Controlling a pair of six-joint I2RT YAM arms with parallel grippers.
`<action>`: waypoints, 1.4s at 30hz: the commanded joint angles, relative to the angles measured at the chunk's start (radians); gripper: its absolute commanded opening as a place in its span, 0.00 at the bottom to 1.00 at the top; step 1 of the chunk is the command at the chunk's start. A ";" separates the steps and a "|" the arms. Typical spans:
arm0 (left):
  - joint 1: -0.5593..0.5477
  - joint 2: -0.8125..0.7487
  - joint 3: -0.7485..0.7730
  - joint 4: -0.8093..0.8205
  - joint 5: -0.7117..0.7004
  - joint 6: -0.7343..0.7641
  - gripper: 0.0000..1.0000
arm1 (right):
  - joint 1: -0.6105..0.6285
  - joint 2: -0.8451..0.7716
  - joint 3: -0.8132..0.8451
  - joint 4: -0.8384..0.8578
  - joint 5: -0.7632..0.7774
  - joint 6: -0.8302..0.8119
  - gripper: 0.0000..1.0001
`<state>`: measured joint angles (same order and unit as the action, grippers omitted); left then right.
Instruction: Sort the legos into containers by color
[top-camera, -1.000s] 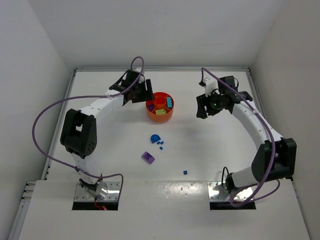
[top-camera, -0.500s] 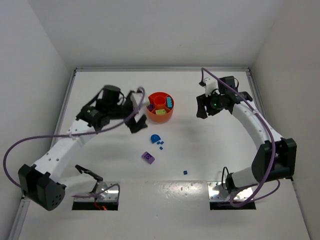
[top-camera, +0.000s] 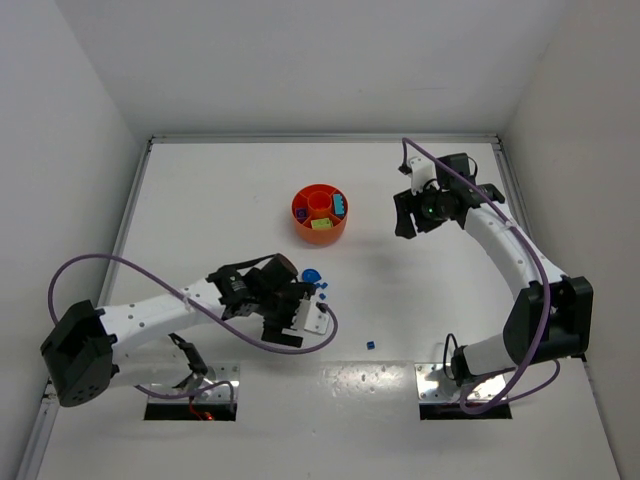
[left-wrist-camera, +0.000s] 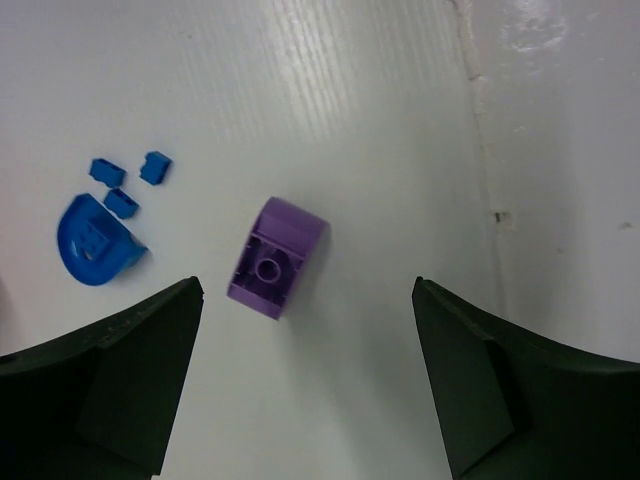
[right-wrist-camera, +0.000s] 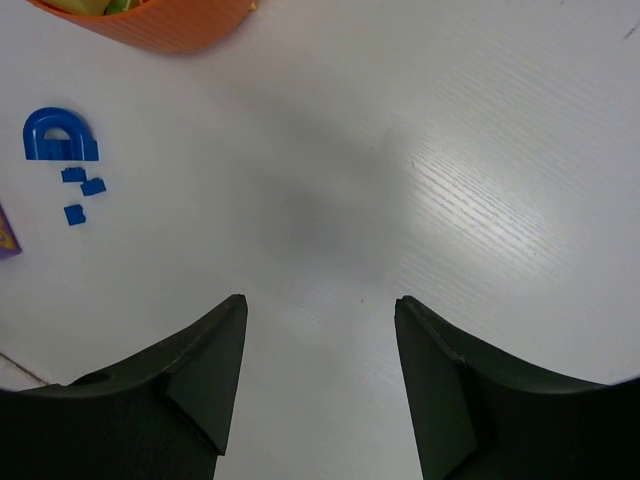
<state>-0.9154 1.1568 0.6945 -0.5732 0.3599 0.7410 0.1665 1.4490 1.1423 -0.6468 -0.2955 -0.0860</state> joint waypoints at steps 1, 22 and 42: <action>-0.040 0.032 -0.009 0.127 -0.070 0.092 0.92 | -0.002 -0.029 0.008 -0.004 0.007 -0.006 0.62; -0.050 0.262 0.000 0.131 -0.075 0.216 0.66 | -0.002 -0.001 0.008 -0.013 -0.002 -0.015 0.62; 0.211 0.181 0.497 0.073 -0.095 -0.453 0.00 | -0.002 -0.001 0.028 -0.004 -0.031 -0.006 0.62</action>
<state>-0.8001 1.3720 1.0615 -0.5285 0.2546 0.5541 0.1669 1.4494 1.1423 -0.6640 -0.3019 -0.0959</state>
